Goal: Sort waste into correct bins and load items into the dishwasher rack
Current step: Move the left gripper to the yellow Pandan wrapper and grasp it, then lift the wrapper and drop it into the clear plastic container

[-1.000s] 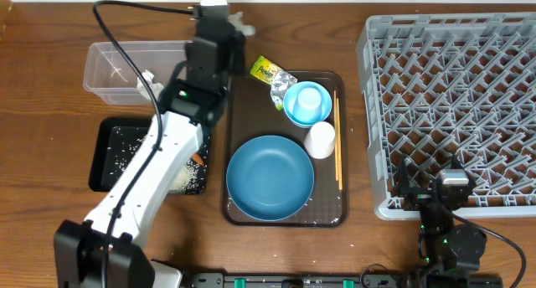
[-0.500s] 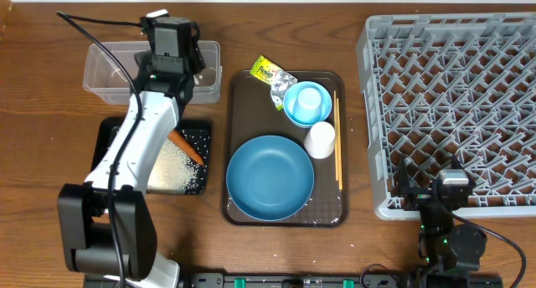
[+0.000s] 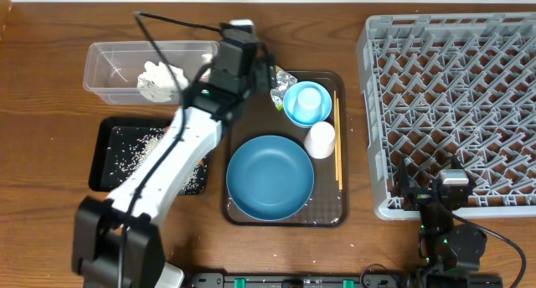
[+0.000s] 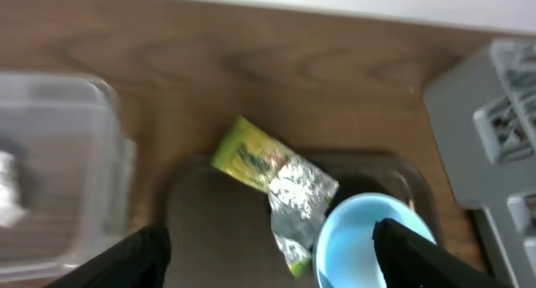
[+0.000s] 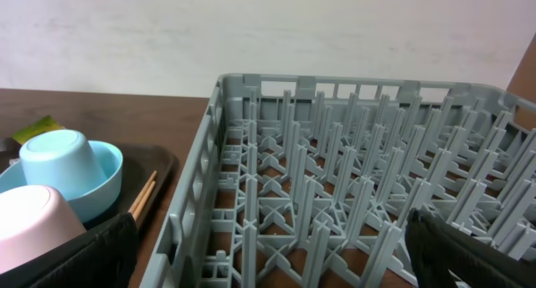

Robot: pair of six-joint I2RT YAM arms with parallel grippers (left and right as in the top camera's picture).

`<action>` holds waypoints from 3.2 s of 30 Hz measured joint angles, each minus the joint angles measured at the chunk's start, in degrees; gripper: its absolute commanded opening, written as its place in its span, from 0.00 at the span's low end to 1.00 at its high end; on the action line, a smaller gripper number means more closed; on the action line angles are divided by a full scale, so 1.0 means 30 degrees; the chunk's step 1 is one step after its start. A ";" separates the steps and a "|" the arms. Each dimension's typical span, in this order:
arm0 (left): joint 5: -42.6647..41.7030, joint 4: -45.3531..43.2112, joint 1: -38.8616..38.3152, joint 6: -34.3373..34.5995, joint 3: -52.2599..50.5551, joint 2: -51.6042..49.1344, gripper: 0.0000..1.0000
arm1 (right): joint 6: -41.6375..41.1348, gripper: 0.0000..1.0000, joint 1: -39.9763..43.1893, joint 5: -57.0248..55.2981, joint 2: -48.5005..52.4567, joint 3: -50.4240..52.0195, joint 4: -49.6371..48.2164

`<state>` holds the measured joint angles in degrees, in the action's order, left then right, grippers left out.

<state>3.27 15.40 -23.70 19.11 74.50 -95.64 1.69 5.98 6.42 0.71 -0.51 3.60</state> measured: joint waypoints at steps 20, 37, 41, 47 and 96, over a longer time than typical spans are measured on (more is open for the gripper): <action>-0.2929 -0.1428 0.0335 0.3388 0.0007 -0.6156 0.84 | -0.0007 0.99 0.0000 0.0000 0.0000 0.0000 0.0000; -0.3534 -0.2186 0.0007 0.5268 0.0029 -0.7278 0.59 | -0.0007 0.99 0.0000 0.0000 0.0000 0.0000 0.0007; -0.3541 -0.2237 -0.0204 0.5450 0.0073 -0.7504 0.38 | -0.0007 0.99 0.0000 0.0000 0.0000 0.0000 0.0000; -0.3599 -0.2222 -0.0313 0.5413 0.0080 -0.7643 0.06 | 0.0000 0.99 0.0000 0.0000 0.0000 0.0000 0.0000; 0.3468 0.3614 0.7577 0.4619 0.0284 0.0583 0.88 | -0.0007 0.99 0.0000 0.0000 0.0000 0.0000 0.0007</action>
<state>13.67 26.24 -0.97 32.97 75.35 -93.89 1.67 5.98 6.42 0.71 -0.51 3.62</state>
